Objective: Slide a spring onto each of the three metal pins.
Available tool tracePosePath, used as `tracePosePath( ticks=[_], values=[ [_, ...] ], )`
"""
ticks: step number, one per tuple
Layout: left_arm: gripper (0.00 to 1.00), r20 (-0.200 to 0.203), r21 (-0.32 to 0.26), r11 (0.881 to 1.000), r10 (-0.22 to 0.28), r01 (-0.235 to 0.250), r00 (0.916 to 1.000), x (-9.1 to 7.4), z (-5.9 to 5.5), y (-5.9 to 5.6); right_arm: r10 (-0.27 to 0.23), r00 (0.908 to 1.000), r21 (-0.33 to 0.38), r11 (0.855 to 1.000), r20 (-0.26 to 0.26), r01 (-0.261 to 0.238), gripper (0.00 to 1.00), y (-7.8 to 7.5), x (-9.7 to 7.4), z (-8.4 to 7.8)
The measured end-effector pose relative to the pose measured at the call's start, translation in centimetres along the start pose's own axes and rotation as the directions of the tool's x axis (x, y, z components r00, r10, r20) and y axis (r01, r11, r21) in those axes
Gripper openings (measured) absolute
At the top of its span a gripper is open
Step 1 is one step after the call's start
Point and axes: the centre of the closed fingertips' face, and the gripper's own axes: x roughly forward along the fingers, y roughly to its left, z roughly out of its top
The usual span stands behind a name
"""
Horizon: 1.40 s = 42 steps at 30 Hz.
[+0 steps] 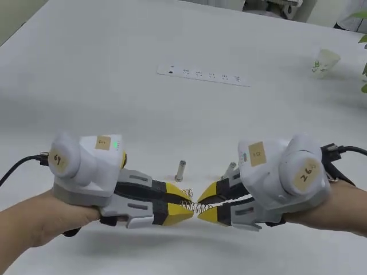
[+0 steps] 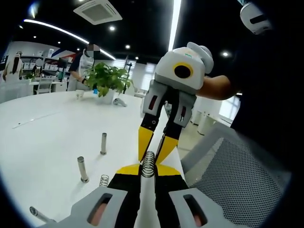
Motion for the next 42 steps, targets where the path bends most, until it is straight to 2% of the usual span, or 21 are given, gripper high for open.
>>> tracePosePath(
  ticks=[5, 15, 23, 30, 36, 39, 42],
  values=[
    [0.02, 0.005, -0.005, 1.0, -0.006, 0.006, 1.0, -0.1, 0.0, -0.1, 0.001, 1.0, 0.012, 1.0, 0.006, -0.001, 0.09, 0.0, -0.1, 0.0],
    [0.02, 0.012, -0.015, 1.0, -0.017, 0.017, 0.9998, -0.4, -0.1, -0.1, -0.007, 1.0, 0.045, 0.999, -0.001, 0.007, 0.11, 0.0, -0.1, -0.9],
    [0.02, 0.014, -0.017, 1.0, -0.017, 0.017, 0.9998, -0.5, 0.0, -0.1, -0.009, 1.0, 0.026, 1.0, 0.001, 0.009, 0.08, 0.1, 0.0, -1.0],
    [0.02, 0.014, -0.023, 1.0, -0.015, 0.016, 0.9998, -0.9, -0.4, 0.1, -0.024, 0.9994, 0.006, 1.0, 0.025, 0.024, 0.08, -0.2, -0.5, 0.0],
    [0.02, -0.024, 0.006, 1.0, -0.014, 0.014, 0.9996, -0.7, -1.2, -0.1, -0.021, 0.9987, -0.027, 0.999, 0.047, 0.022, 0.07, -0.2, -1.0, 1.3],
    [0.02, -0.034, 0.017, 1.0, -0.013, 0.014, 0.9993, -0.6, -1.3, -0.1, -0.019, 0.9992, -0.059, 0.998, 0.035, 0.021, 0.08, 0.0, -1.0, 1.4],
    [0.02, -0.045, 0.026, 1.0, -0.013, 0.014, 0.9989, -0.6, -1.5, 0.0, -0.013, 0.9987, -0.062, 0.998, 0.049, 0.016, 0.08, 0.1, -1.1, 1.8]
  ],
)
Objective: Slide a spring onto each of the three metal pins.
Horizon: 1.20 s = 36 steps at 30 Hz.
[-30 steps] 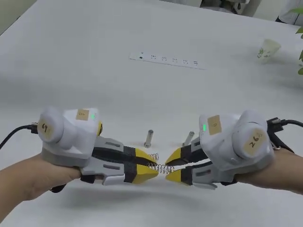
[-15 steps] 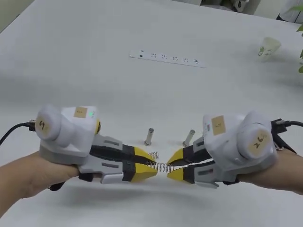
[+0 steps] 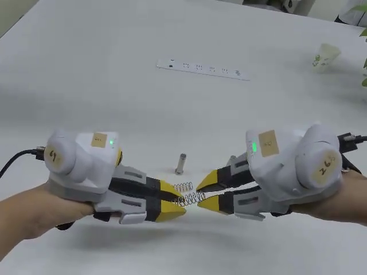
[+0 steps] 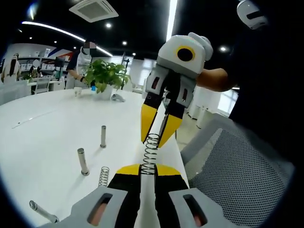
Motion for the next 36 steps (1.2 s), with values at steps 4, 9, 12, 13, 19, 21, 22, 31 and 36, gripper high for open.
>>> tracePosePath(
  ticks=[4, 9, 12, 13, 19, 21, 22, 31, 36],
  values=[
    [0.02, -0.009, 0.008, 1.0, -0.003, 0.003, 1.0, 0.2, -0.1, -0.2, 0.01, 0.9988, 0.025, 1.0, 0.048, -0.011, 0.08, 0.0, -0.2, 1.1],
    [0.02, -0.014, 0.016, 1.0, 0.001, 0.0, 0.9999, 0.3, 0.0, -0.1, 0.007, 0.9979, 0.026, 1.0, 0.064, -0.009, 0.08, 0.0, -0.1, 1.6],
    [0.02, -0.016, 0.018, 1.0, -0.002, 0.002, 0.9999, 0.3, 0.0, -0.2, 0.008, 0.996, 0.039, 0.999, 0.089, -0.012, 0.08, 0.0, -0.1, 2.2],
    [0.02, -0.015, 0.021, 1.0, -0.004, 0.004, 0.9999, 0.3, 0.1, -0.2, 0.007, 0.9953, 0.044, 0.999, 0.097, -0.012, 0.08, 0.0, -0.1, 2.4],
    [0.02, -0.018, 0.029, 1.0, -0.007, 0.007, 0.9998, 0.5, 0.1, -0.3, 0.002, 0.9921, 0.041, 0.999, 0.125, -0.007, 0.08, 0.1, 0.2, 3.0],
    [0.02, -0.02, 0.031, 0.999, -0.008, 0.009, 0.9998, 0.5, 0.1, -0.4, 0.002, 0.9908, 0.041, 0.999, 0.135, -0.007, 0.07, 0.1, 0.3, 3.1],
    [0.02, -0.019, 0.03, 1.0, -0.009, 0.01, 0.9998, 0.4, 0.1, -0.4, -0.001, 0.9887, 0.049, 0.999, 0.15, -0.006, 0.07, 0.1, 0.3, 3.3],
    [0.02, -0.018, 0.027, 1.0, -0.015, 0.015, 0.9997, 0.3, 0.0, -0.6, -0.026, 0.9758, 0.096, 0.995, 0.217, 0.005, 0.07, 0.1, 0.5, 3.8],
    [0.02, -0.022, 0.026, 1.0, -0.015, 0.016, 0.9996, 0.2, 0.0, -0.7, -0.03, 0.9764, 0.073, 0.997, 0.214, 0.014, 0.07, 0.3, 0.6, 3.8]
  ],
)
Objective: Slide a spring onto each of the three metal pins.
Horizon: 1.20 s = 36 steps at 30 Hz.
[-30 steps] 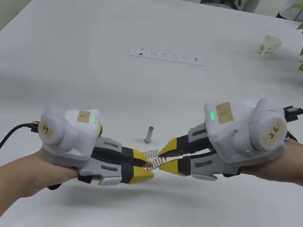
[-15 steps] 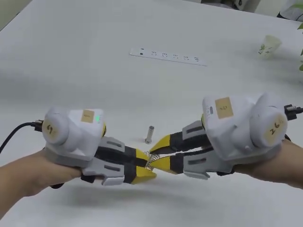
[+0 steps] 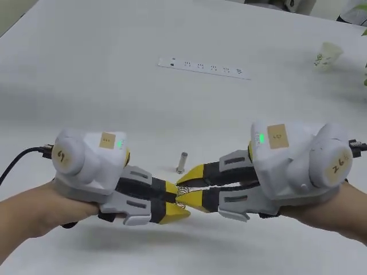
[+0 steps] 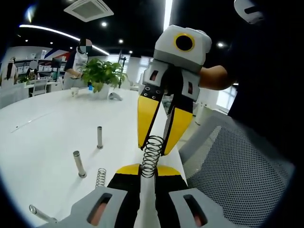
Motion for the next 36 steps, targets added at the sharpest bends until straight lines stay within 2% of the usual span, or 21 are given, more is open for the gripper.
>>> tracePosePath(
  ticks=[4, 9, 19, 24, 36],
  values=[
    [0.03, 0.001, -0.014, 1.0, 0.0, 0.0, 1.0, -0.2, 0.1, 0.0, 0.002, 1.0, -0.014, 1.0, -0.006, -0.002, 0.07, 0.0, -0.1, 0.1],
    [0.03, 0.004, -0.008, 1.0, 0.004, -0.004, 1.0, -0.1, 0.2, 0.0, 0.008, 0.9993, -0.046, 0.999, -0.037, -0.01, 0.07, 0.0, -0.1, 0.3],
    [0.04, 0.017, -0.017, 1.0, 0.018, -0.017, 0.9997, -0.3, 0.5, 0.3, 0.007, 0.9991, -0.058, 0.998, -0.041, -0.009, 0.07, -0.2, -0.3, 0.5],
    [0.06, 0.036, -0.027, 0.999, 0.028, -0.027, 0.999, -0.5, 0.9, 0.5, 0.003, 0.999, -0.066, 0.998, -0.045, -0.006, 0.07, -0.4, -0.3, 0.5],
    [0.15, 0.03, -0.043, 0.998, 0.055, -0.053, 0.998, -1.1, 0.7, 0.5, -0.002, 0.9987, -0.067, 0.998, -0.05, -0.002, 0.07, -0.5, -0.2, 0.4]
  ],
)
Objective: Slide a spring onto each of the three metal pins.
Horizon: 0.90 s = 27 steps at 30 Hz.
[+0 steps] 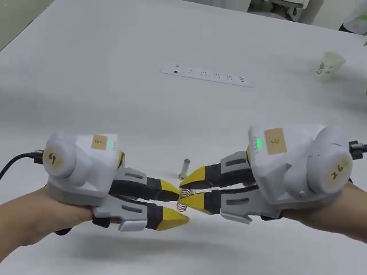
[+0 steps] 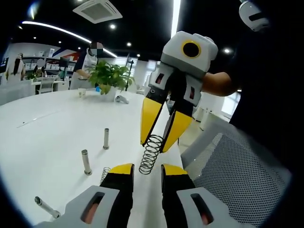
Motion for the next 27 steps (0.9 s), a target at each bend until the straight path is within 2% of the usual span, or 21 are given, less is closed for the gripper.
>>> tracePosePath(
  ticks=[15, 27],
  values=[
    [0.3, -0.026, 0.006, 0.999, 0.054, -0.054, 0.9982, -2.2, -0.2, 1.0, -0.021, 0.9998, -0.007, 1.0, -0.001, 0.021, 0.07, -0.3, -0.2, 0.0],
    [0.42, -0.048, -0.006, 0.995, 0.104, -0.104, 0.9934, -4.9, -1.3, 2.0, -0.038, 0.9992, 0.001, 0.999, -0.006, 0.038, 0.07, -0.8, -0.2, -0.3]
  ],
)
